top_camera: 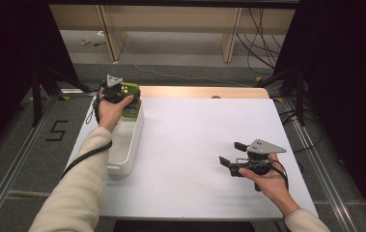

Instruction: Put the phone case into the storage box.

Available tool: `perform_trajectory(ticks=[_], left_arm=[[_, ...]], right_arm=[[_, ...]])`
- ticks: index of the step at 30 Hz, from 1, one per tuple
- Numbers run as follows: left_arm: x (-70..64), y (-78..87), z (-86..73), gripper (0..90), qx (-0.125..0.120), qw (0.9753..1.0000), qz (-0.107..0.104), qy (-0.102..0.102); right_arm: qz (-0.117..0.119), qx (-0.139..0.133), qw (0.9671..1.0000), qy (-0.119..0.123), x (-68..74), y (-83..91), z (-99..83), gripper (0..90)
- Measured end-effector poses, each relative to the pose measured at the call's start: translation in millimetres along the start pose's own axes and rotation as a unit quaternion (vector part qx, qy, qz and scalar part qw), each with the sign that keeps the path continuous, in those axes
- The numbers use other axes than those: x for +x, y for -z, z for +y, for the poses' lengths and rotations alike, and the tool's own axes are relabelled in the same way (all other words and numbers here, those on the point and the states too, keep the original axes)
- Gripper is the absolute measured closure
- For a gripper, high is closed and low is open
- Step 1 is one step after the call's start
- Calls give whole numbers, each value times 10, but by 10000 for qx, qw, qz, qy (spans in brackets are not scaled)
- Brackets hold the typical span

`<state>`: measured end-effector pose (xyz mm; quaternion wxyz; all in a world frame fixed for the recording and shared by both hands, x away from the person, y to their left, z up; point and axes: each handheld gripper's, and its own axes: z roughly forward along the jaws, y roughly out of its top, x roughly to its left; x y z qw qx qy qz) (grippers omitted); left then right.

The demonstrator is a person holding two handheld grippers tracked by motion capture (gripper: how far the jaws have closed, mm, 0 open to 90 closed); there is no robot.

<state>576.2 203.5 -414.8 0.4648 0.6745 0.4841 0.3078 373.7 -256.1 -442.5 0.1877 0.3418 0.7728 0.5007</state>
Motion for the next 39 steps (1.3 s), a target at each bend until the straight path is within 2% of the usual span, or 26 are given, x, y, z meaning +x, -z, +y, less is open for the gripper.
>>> perform_trajectory(ticks=[19, 39], left_arm=[[9, -42, -40, 162, 151, 9999, 24, 61], [19, -69, -43, 161, 200, 9997, 6, 100]], right_arm=[[10, 7, 10000, -3, 1, -1, -2, 183], [8, 8, 10000, -1, 2, 0, -1, 183]])
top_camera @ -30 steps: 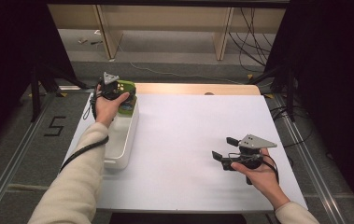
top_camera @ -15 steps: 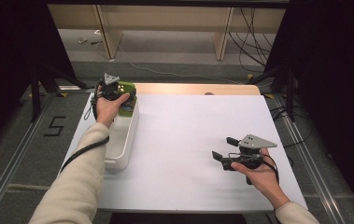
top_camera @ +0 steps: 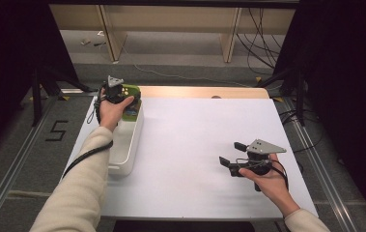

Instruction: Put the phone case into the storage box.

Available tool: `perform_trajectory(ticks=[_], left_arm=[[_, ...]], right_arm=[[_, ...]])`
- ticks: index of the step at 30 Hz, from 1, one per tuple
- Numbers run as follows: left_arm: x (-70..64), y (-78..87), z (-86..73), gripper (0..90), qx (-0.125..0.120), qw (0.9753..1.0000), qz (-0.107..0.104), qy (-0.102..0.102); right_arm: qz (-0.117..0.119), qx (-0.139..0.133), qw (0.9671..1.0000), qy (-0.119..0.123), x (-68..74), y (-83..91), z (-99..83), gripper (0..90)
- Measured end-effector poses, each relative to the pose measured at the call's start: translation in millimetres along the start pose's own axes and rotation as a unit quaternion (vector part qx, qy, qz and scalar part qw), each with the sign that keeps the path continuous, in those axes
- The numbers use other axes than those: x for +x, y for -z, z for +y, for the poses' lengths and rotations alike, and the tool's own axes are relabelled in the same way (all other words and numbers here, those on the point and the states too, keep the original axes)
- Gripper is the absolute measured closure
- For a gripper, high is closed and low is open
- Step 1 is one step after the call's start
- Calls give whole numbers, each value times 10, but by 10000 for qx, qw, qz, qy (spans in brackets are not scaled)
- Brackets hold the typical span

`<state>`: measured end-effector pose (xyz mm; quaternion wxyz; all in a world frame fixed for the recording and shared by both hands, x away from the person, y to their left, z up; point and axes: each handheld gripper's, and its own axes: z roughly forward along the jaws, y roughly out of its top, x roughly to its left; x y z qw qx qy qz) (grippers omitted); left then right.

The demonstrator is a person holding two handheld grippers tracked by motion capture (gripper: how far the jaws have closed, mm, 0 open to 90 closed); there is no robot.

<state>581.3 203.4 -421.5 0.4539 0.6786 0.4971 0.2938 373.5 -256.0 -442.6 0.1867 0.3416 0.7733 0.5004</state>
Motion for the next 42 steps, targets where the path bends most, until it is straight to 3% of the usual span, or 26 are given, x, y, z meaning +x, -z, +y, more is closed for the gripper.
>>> perform_trajectory(ticks=[42], left_arm=[[17, -33, 34, 147, 56, 10000, -16, 21]], right_arm=[[20, 8, 10000, -2, 5, -6, -3, 183]])
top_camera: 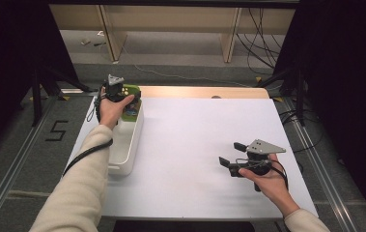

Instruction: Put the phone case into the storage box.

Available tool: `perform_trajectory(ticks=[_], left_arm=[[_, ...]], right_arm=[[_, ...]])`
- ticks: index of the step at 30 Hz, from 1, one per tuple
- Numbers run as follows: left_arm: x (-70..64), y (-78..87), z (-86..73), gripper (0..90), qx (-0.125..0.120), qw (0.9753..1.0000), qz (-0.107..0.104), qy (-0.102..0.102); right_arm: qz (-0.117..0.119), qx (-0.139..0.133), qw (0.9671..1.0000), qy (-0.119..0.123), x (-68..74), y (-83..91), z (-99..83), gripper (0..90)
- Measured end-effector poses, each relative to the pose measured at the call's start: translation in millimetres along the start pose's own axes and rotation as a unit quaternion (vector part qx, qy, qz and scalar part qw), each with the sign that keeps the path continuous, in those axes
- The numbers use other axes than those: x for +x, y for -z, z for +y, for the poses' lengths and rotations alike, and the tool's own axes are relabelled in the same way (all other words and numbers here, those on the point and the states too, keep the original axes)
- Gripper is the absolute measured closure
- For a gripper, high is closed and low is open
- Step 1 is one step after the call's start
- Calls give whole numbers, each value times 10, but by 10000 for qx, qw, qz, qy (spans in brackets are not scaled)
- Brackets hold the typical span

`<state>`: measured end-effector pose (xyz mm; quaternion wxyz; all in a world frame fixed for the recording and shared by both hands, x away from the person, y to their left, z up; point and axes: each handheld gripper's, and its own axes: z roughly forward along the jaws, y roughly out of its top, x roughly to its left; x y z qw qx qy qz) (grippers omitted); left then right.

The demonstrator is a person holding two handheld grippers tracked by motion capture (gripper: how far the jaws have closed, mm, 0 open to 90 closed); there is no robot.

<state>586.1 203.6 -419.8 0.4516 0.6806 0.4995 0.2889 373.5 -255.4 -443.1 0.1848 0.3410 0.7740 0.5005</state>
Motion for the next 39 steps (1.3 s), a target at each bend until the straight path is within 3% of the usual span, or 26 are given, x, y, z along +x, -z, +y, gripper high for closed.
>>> perform_trajectory(ticks=[5, 13, 34, 39], left_arm=[[-1, 4, 12, 139, -67, 9999, -59, 77], [-17, 10, 37, 0, -115, 9999, -44, 18], [-20, 86, 148, 0, -413, 9991, -60, -76], [0, 85, 134, 0, -373, 9993, -58, -54]], right_arm=[[6, -8, 10000, 3, 0, -4, -1, 183], [11, 2, 10000, 18, 2, -3, -1, 183], [26, 4, 10000, 11, 4, -7, -3, 183], [35, 13, 10000, 17, 11, -11, -4, 183]])
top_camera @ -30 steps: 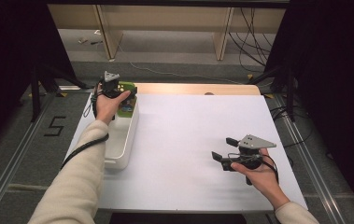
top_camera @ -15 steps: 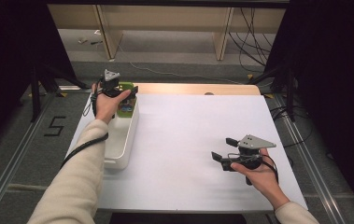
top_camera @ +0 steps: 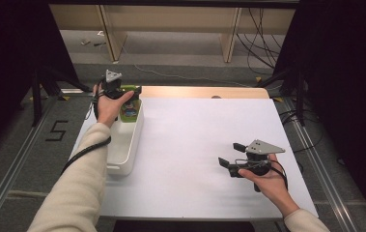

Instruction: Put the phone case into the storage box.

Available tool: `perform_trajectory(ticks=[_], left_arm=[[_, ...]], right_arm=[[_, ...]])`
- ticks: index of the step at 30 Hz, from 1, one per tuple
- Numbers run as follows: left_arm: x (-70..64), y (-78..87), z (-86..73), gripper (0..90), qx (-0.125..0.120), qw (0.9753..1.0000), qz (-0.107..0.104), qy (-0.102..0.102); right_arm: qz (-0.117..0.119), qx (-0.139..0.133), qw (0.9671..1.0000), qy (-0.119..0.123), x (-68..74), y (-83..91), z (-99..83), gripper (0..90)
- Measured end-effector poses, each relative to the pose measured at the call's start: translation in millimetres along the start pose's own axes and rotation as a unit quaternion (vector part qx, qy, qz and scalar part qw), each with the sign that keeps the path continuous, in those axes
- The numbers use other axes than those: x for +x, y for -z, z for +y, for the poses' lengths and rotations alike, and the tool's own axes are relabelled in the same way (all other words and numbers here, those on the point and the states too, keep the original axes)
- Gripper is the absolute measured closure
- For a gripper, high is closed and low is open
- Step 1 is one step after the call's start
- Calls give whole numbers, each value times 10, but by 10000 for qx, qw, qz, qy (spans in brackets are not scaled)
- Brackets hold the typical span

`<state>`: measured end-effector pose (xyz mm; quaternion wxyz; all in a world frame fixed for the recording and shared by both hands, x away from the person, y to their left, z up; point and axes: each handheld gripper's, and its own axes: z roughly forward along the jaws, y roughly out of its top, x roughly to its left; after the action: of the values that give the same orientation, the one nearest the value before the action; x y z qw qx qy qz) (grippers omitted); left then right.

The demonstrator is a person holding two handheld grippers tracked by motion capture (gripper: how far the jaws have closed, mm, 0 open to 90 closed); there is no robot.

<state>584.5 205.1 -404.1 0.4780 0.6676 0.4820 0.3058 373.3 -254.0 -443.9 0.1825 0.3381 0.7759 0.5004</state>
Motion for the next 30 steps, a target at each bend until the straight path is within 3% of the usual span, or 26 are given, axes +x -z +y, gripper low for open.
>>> perform_trajectory(ticks=[7, 30], left_arm=[[31, -2, -32, 0, -11, 10000, 28, 70], [-23, 85, 96, 0, -129, 9999, -19, -42]], right_arm=[[1, -1, 10000, -22, -9, -1, -4, 183], [8, 6, 10000, -12, -3, 2, 0, 182]])
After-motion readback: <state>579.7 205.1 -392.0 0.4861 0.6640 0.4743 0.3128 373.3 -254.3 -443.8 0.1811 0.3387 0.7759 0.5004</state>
